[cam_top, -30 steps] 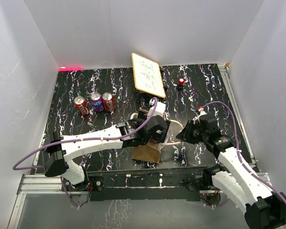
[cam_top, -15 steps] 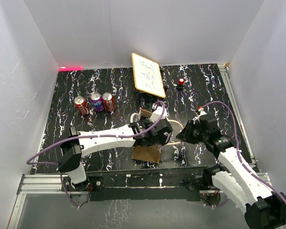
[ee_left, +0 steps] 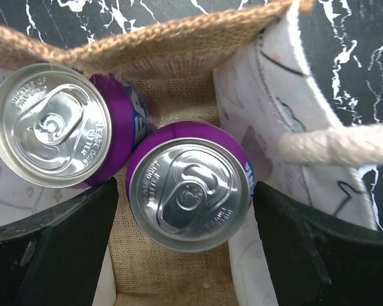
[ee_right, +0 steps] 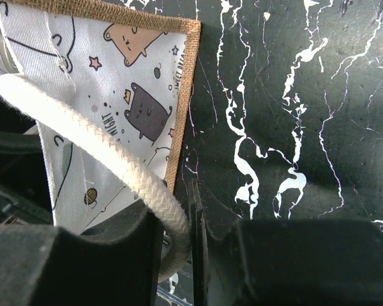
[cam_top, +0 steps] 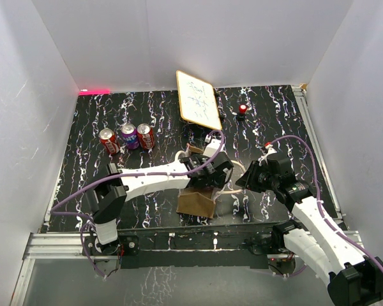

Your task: Take the beverage out of the canvas bag

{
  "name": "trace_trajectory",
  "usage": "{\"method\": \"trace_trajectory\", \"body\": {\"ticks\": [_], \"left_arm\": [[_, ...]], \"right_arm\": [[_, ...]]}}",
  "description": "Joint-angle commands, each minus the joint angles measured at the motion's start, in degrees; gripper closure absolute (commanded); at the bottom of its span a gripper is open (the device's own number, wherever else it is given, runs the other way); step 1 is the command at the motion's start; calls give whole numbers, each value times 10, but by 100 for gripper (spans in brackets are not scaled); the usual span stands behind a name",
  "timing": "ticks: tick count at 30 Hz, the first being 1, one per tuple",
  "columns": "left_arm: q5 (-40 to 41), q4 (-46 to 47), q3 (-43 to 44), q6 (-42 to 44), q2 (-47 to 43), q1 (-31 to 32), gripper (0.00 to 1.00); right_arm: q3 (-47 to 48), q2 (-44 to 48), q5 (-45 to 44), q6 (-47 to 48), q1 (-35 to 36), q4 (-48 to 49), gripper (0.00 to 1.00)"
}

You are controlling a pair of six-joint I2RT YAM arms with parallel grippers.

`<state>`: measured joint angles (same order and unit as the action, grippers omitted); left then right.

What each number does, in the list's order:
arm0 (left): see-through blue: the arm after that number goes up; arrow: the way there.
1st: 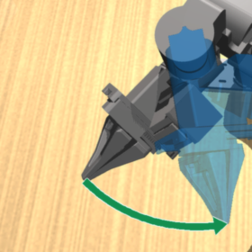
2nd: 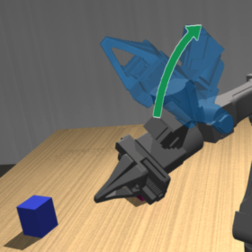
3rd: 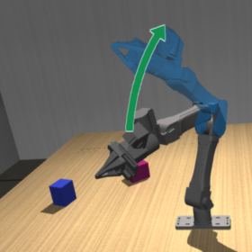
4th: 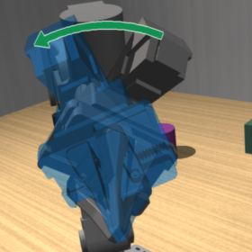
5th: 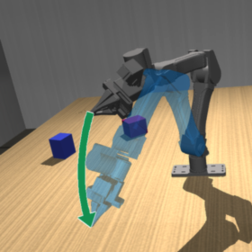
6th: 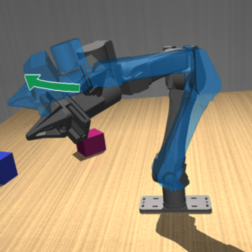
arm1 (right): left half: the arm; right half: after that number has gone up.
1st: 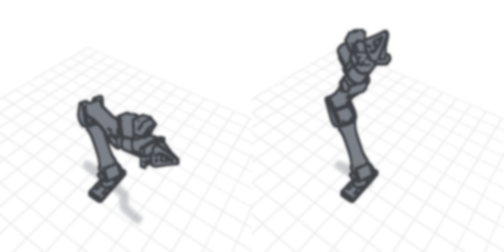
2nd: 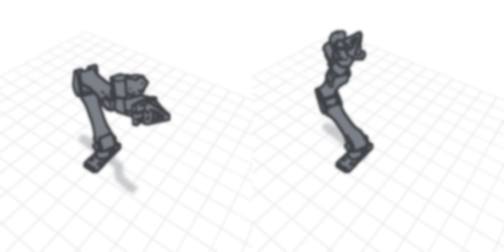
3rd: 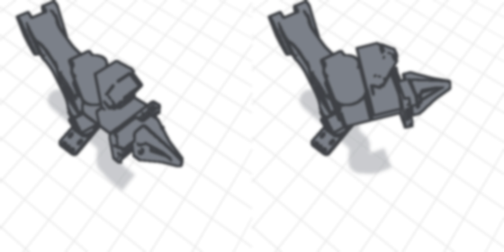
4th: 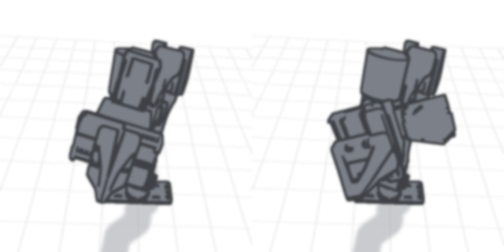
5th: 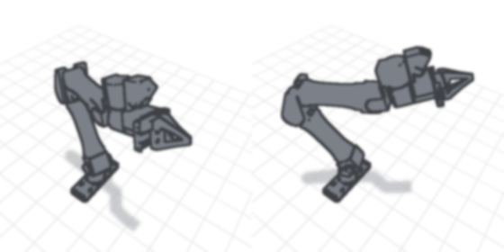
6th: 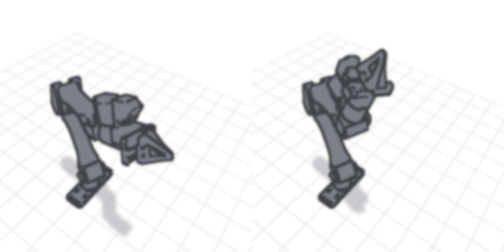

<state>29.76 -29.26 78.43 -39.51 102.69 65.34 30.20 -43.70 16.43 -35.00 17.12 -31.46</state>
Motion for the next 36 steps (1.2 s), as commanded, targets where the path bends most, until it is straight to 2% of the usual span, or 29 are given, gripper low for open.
{"method": "trace_trajectory", "body": {"ticks": [1, 13, 17, 23, 29, 34, 36], "left_arm": [[0, 1, 24, 6, 8, -16, 15], [-21, 16, 41, 41, 49, -43, 16], [-13, 18, 42, 50, 54, -45, 19], [1, 13, 45, 74, 40, -47, 43], [-9, 23, 23, 85, -12, -48, 63], [-21, 25, 9, 91, -53, -48, 76], [-28, 27, 3, 94, -71, -48, 78]], "right_arm": [[2, 9, -2, 6, 1, 26, 77], [3, 0, -3, 6, 1, 26, 77], [3, -1, -3, 6, 1, 25, 76], [3, -2, -4, 6, 1, 25, 77], [3, -2, -6, 6, 1, 25, 76], [3, -2, -6, 6, 1, 25, 76], [3, -2, -6, 6, 1, 25, 76]]}}
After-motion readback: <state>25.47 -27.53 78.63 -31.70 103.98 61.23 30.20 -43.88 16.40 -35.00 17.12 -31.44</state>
